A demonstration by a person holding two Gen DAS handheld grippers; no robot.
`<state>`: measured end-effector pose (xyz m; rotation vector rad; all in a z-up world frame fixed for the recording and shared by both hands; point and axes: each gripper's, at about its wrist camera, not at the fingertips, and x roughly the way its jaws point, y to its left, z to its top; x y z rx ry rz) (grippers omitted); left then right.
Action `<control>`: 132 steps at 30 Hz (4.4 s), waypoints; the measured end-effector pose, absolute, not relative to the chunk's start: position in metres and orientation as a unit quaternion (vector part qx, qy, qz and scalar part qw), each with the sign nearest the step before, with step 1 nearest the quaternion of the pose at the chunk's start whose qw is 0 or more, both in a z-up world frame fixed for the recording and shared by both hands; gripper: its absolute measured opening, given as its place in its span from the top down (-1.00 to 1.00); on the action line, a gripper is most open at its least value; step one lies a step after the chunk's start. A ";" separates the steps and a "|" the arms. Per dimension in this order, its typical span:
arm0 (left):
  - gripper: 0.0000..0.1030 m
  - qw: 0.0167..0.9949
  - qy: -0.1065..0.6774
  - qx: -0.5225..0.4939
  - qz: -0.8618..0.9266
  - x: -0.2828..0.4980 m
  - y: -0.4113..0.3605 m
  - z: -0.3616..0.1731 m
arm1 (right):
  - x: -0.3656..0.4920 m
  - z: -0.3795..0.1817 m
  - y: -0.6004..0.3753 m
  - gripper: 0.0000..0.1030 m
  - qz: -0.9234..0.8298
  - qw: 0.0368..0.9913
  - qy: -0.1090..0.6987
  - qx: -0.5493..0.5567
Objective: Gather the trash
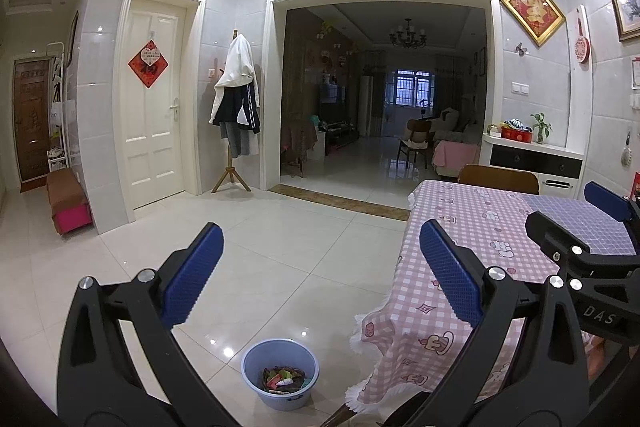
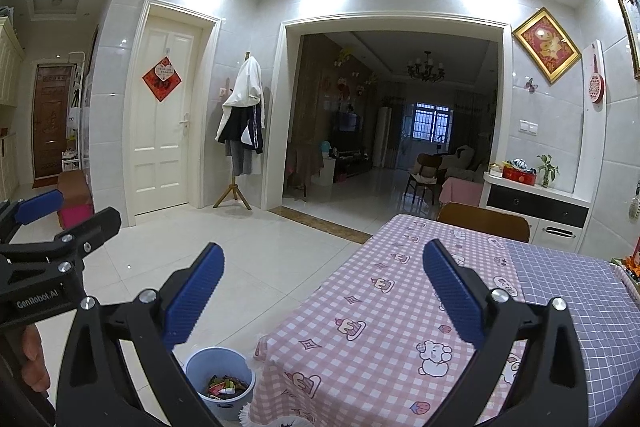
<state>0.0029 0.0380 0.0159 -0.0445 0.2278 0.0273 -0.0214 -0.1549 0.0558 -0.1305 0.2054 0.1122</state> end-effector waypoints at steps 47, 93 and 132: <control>-0.87 0.992 0.124 -0.018 0.002 0.007 0.032 0.008 | -0.020 0.042 -0.163 -0.90 0.050 0.991 0.106 -0.064; -0.87 0.991 0.132 -0.018 0.001 0.009 0.028 -0.001 | -0.018 0.035 -0.166 -0.90 0.057 0.989 0.116 -0.068; -0.87 0.988 0.154 -0.020 0.002 0.020 0.035 -0.010 | -0.004 0.025 -0.173 -0.90 0.063 0.987 0.131 -0.061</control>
